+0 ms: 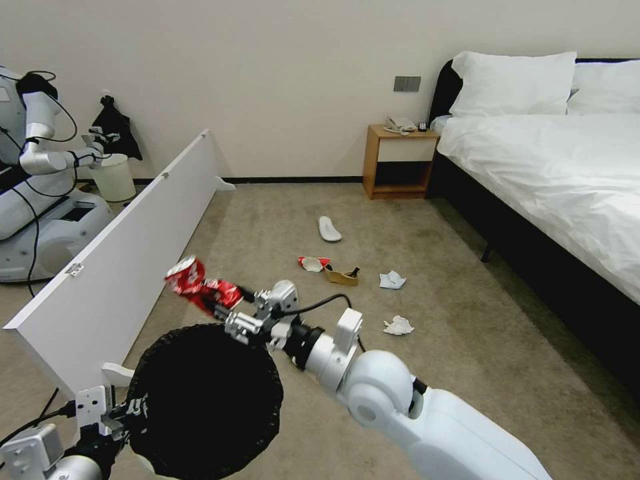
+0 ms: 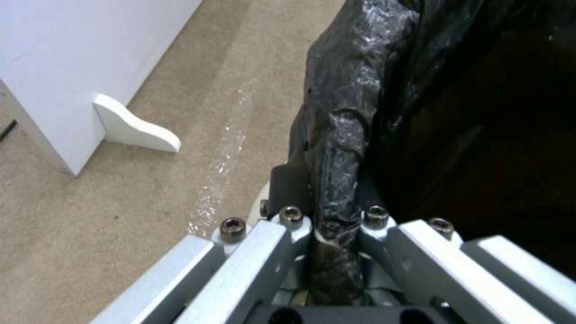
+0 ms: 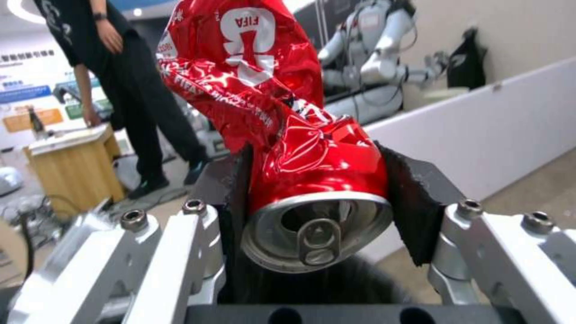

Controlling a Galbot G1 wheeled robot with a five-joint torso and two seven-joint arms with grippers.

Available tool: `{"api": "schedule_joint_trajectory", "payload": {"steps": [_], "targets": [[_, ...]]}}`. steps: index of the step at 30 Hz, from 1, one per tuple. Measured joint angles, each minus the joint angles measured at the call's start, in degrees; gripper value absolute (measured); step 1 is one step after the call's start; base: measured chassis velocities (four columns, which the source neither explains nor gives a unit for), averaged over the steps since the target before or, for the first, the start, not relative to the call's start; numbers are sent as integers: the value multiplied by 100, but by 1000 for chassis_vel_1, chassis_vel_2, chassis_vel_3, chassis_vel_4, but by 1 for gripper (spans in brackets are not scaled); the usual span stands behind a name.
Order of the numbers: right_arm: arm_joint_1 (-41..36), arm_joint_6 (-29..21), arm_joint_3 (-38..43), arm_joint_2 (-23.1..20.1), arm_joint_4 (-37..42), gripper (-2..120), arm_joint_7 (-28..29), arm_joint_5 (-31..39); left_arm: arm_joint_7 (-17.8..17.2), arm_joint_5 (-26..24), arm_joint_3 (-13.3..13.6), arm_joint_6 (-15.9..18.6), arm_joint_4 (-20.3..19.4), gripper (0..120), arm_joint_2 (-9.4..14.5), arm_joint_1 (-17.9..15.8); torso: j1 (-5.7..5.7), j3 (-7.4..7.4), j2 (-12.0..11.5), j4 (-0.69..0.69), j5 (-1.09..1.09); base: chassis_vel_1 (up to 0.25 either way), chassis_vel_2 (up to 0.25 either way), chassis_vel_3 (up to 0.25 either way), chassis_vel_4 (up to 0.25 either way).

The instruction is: Pick up the trash bin, then pick up the garbage from the floor and place it into the trash bin.

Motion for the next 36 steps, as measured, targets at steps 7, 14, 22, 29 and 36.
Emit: {"api": "schedule_joint_trajectory", "payload": {"steps": [7,14,22,29,36], "targets": [[-168,-38,-266,-309,24,48,52,16,-104,-156,4,69,1,2,64,-97,0,0,0,-1,0,0,0,0,0],[-282,-44,-412,-498,79,48,71,-11,-143,-162,7,82,-40,2,60,-117,0,0,0,0,1,0,0,0,0],[-342,-87,-531,-609,158,53,140,-34,-153,-183,15,85,-63,2,49,-114,0,-1,0,0,1,0,0,0,0],[-267,-102,-616,-593,166,78,164,-28,-195,-222,65,98,-63,2,18,-142,0,0,0,0,1,0,0,0,0],[-196,-98,-699,-516,142,99,174,-22,-244,-281,67,128,-94,2,11,-112,0,0,0,0,0,0,0,0,0]]}}
